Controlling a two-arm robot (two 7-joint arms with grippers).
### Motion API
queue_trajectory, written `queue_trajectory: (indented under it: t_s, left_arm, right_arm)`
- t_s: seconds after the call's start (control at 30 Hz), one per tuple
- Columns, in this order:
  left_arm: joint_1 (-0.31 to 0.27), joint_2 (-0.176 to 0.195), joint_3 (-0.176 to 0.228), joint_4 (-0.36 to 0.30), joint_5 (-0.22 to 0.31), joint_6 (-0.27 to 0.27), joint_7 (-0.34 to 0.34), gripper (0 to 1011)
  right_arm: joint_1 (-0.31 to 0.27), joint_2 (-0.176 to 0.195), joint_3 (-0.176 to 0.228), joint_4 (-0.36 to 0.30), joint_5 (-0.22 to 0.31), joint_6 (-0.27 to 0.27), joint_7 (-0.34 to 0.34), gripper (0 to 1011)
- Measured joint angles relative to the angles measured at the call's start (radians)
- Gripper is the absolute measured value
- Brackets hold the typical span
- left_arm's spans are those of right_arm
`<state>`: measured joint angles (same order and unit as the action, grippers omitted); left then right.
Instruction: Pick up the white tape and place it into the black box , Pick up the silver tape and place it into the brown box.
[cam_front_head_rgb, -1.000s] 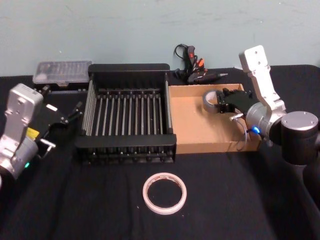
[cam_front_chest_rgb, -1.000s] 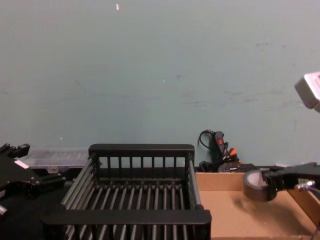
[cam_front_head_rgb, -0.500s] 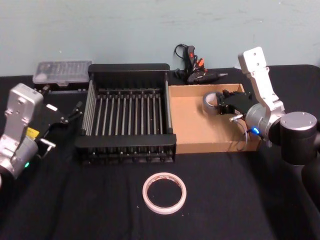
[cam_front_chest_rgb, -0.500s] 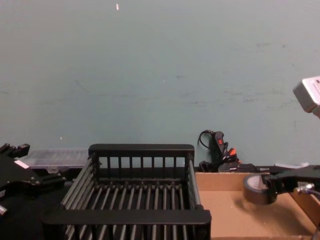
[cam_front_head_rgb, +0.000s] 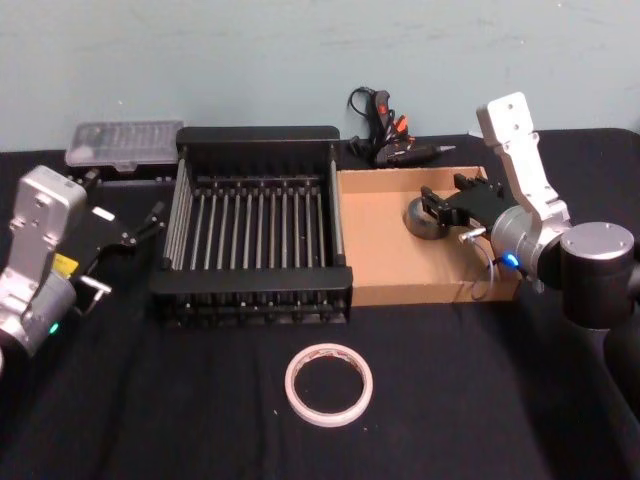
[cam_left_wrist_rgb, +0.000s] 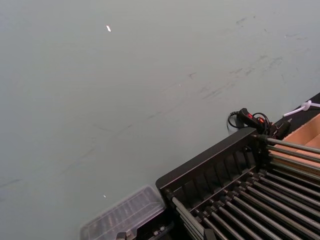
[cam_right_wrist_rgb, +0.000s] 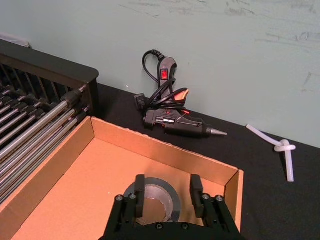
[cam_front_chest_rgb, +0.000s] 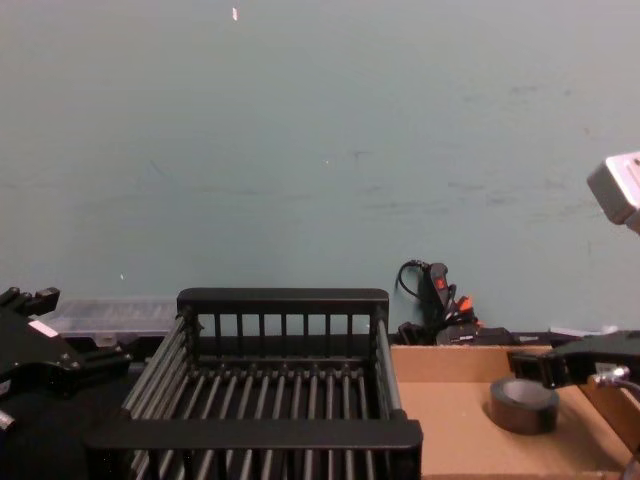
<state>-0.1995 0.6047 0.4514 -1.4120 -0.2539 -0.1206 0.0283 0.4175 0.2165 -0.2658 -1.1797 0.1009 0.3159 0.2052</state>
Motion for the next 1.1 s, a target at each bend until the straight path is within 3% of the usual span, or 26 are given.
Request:
queue_trajectory:
  t_s: [0.23, 0.5, 1.1]
  left_arm:
    - [0.0, 0.0, 0.0, 0.0, 0.0, 0.0, 0.0, 1001]
    - [0.0, 0.0, 0.0, 0.0, 0.0, 0.0, 0.0, 1001]
    - [0.0, 0.0, 0.0, 0.0, 0.0, 0.0, 0.0, 1001]
  right_arm:
    - [-0.001, 0.001, 0.0, -0.001, 0.001, 0.0, 0.0, 788]
    - [-0.001, 0.001, 0.0, -0.001, 0.002, 0.0, 0.0, 989]
    - [-0.004, 0.0, 0.003, -0.007, 0.001, 0.0, 0.003, 1002]
